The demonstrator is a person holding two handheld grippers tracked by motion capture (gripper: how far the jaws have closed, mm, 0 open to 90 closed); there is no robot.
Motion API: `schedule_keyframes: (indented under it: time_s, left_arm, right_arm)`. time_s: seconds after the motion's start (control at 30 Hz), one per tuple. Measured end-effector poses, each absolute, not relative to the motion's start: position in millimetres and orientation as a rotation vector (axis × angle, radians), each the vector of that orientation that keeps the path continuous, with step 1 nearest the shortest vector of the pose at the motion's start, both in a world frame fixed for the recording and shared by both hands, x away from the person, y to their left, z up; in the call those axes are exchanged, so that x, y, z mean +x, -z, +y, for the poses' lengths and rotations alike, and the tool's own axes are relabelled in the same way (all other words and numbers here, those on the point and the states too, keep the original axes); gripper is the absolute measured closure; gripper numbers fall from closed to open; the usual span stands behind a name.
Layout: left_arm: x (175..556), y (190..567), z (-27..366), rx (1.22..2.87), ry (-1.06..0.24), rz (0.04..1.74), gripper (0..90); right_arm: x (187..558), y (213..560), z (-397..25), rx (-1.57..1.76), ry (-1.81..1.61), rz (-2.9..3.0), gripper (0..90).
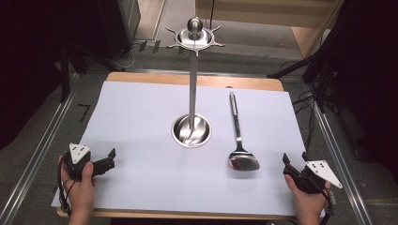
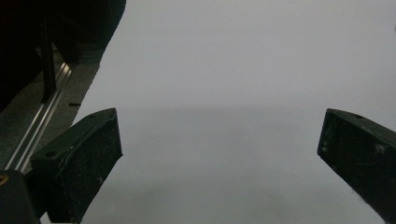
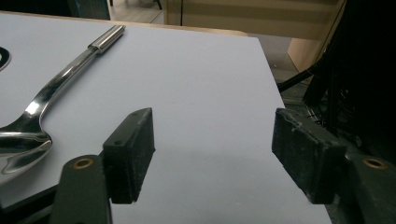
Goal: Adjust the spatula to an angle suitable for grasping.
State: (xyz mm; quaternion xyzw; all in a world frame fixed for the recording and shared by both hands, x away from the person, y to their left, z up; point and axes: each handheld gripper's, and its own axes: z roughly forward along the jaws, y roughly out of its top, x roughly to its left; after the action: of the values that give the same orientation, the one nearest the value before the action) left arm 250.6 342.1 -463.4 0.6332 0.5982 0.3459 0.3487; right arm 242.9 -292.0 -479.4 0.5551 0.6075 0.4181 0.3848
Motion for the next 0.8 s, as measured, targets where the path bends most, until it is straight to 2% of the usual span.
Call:
schedule_keyframes:
  time_s: [0.13, 0.27, 0.4, 0.43, 0.5, 0.53, 0.57, 0.6, 0.73, 0.8]
  left_arm:
    - [250.3, 463.6, 342.1, 1.636, -0.899, 1.545, 0.4]
    - [250.3, 463.6, 342.1, 1.638, -0.899, 1.546, 0.4]
    - [250.0, 463.5, 341.9, 1.643, -0.898, 1.543, 0.4]
    - [249.9, 463.4, 341.9, 1.643, -0.900, 1.542, 0.4]
    - [249.6, 463.4, 341.7, 1.641, -0.905, 1.541, 0.4]
    - [249.6, 463.5, 341.2, 1.640, -0.911, 1.540, 0.4]
    - [249.6, 463.5, 341.2, 1.640, -0.911, 1.540, 0.4]
    - [249.5, 463.4, 340.9, 1.644, -0.914, 1.540, 0.4]
    - [249.2, 463.4, 340.6, 1.645, -0.917, 1.539, 0.4]
    - [249.2, 463.4, 340.5, 1.644, -0.916, 1.539, 0.4]
  right_arm:
    - [243.5, 479.0, -292.4, 1.427, -1.069, 1.553, 24.1]
    - [243.2, 478.9, -291.9, 1.427, -1.057, 1.551, 24.6]
    - [239.9, 475.9, -288.3, 1.370, -1.082, 1.533, 38.1]
    - [239.9, 475.9, -288.3, 1.370, -1.082, 1.533, 38.1]
    - [240.0, 474.2, -285.2, 1.379, -1.093, 1.545, 45.2]
    - [240.0, 470.8, -281.8, 1.371, -1.103, 1.550, 53.5]
    - [240.0, 470.8, -281.8, 1.371, -1.103, 1.550, 53.5]
    - [240.9, 466.8, -277.7, 1.356, -1.104, 1.566, 60.0]
    - [247.2, 461.3, -271.3, 1.374, -1.187, 1.616, 70.4]
    - [250.3, 459.2, -266.8, 1.366, -1.186, 1.642, 72.2]
